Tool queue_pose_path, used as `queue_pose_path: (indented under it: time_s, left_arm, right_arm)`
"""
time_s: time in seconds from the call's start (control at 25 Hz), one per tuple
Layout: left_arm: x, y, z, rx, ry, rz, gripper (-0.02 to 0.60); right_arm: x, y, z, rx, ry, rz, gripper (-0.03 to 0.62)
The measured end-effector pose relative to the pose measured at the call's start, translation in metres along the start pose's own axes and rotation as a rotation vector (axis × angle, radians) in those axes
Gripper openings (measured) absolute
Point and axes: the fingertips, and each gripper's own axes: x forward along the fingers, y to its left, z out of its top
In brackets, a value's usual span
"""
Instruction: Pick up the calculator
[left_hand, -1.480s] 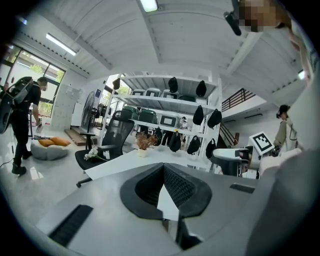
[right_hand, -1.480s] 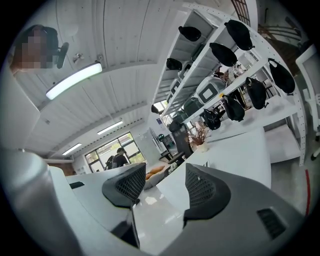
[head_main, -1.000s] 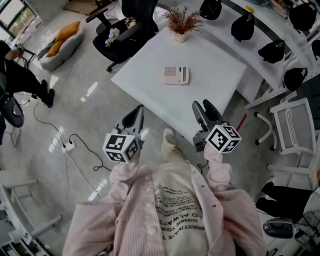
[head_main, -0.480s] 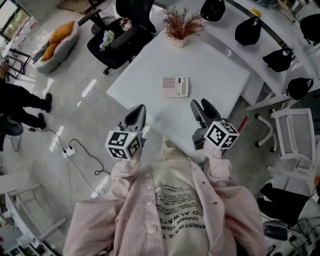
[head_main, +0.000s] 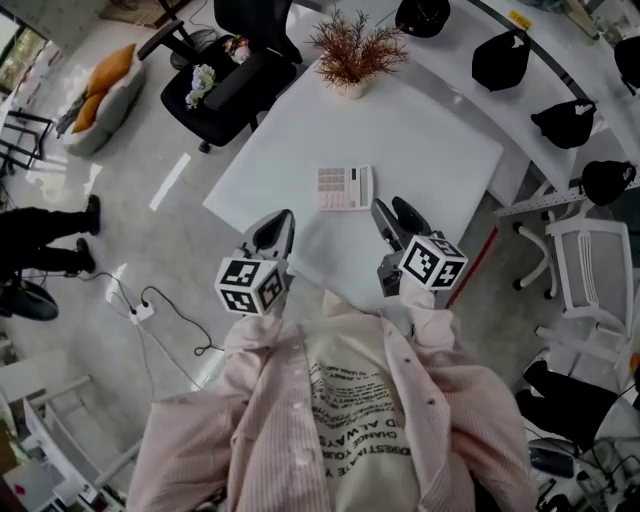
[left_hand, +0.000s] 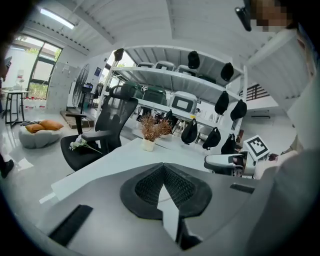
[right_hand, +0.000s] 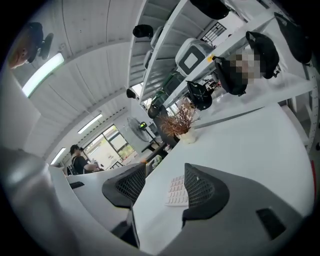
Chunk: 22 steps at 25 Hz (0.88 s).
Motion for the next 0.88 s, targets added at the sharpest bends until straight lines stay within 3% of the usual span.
queue_pose_path:
  time_s: [0.88]
  left_arm:
    - [0.091,0.032,-0.061,-0.046,0.197,-0.039,0.002]
  right_arm:
    - [0.08,-0.079,-0.062,0.153,0.104,-0.178,0.219]
